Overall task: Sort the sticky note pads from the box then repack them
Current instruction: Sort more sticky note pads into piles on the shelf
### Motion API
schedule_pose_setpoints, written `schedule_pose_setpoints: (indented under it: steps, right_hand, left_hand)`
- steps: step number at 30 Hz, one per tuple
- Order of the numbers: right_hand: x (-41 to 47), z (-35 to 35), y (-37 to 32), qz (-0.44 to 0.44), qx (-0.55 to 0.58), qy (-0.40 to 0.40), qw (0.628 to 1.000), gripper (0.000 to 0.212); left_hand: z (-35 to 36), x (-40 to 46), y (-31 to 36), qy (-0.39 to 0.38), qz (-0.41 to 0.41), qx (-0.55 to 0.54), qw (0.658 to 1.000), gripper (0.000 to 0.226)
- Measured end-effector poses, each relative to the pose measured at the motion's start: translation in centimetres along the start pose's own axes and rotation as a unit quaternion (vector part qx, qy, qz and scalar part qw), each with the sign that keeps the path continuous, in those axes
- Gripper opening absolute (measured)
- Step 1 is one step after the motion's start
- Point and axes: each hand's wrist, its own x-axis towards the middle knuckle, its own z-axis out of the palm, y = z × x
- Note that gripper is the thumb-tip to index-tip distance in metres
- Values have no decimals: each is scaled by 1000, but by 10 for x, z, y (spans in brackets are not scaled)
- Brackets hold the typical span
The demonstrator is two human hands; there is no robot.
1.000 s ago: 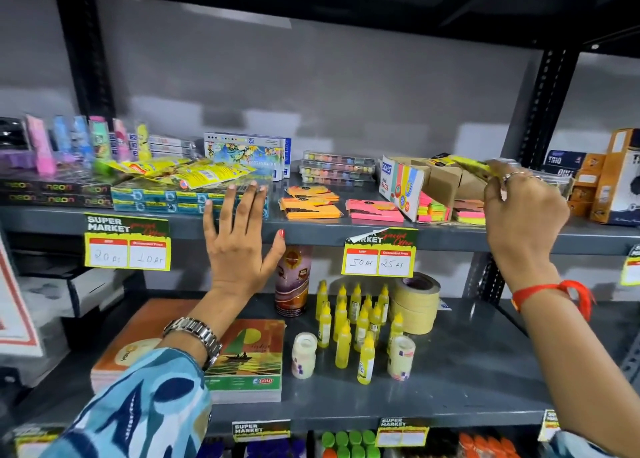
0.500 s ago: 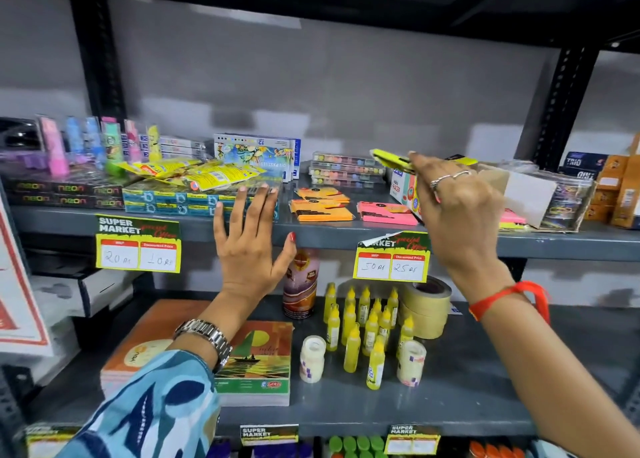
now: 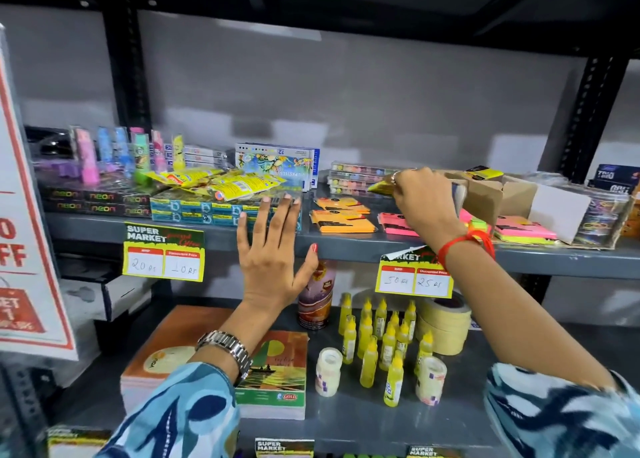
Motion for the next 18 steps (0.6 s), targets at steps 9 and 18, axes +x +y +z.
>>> schedule_pose_setpoints:
  steps: [9, 18]
  right_hand:
    - [11, 6, -1, -5, -18, -55, 998, 13]
    - [16, 11, 0, -5, 5, -45, 999, 12]
  left_hand:
    - [3, 0, 1, 13, 0, -3, 1000, 62]
    - [2, 0, 1, 9, -1, -8, 1000, 62]
